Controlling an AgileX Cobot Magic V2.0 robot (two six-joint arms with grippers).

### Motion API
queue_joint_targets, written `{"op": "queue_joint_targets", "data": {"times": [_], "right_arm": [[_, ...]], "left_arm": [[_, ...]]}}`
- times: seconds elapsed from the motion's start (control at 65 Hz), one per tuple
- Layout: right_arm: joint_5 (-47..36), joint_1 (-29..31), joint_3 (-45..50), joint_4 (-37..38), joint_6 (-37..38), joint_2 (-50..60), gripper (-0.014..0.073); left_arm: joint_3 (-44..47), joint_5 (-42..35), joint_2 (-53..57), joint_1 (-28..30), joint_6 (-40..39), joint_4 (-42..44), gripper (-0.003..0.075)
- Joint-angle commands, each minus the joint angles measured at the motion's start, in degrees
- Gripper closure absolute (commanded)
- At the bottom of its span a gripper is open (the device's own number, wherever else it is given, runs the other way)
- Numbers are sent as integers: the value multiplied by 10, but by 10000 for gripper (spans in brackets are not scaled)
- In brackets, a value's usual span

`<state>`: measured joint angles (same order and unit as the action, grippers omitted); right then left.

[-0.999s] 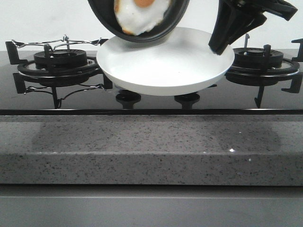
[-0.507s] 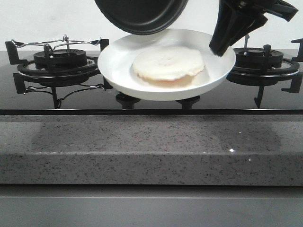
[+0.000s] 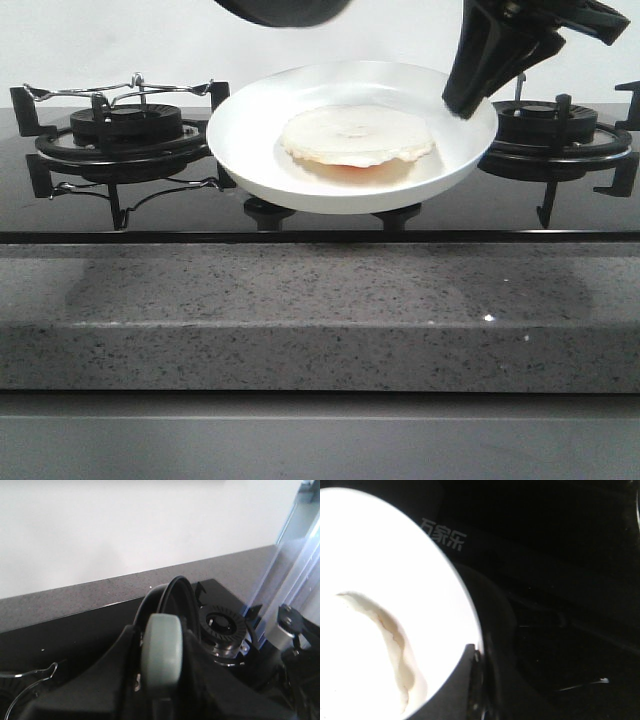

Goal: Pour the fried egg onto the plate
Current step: 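Carry the empty pan back and lower it onto its burner with the left gripper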

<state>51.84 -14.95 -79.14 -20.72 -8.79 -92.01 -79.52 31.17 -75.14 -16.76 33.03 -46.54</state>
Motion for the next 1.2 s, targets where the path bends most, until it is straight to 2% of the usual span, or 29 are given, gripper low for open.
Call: {"op": "queue_joint_targets", "data": {"times": [0.0,0.123,0.231,0.415,0.538,0.738,1.184], "right_arm": [[-24,-1,-15,-20,-3,29,634],[-24,-1,-15,-20,-3,29,634],[-24,-1,-15,-20,-3,29,634],[-24,-1,-15,-20,-3,29,634],[-24,-1,-15,-20,-3,29,634],[-24,-1,-15,-20,-3,29,634],[-24,-1,-15,-20,-3,29,634]], "left_arm": [[-19,15,5,59,26,-132,738],[-9,122,-31,148,67,-293,738],[9,193,-73,221,68,-405,738],[39,262,-142,291,68,-507,739],[42,275,-180,320,63,-542,739],[42,253,-222,348,54,-551,739],[42,244,-293,352,54,-557,739]]}}
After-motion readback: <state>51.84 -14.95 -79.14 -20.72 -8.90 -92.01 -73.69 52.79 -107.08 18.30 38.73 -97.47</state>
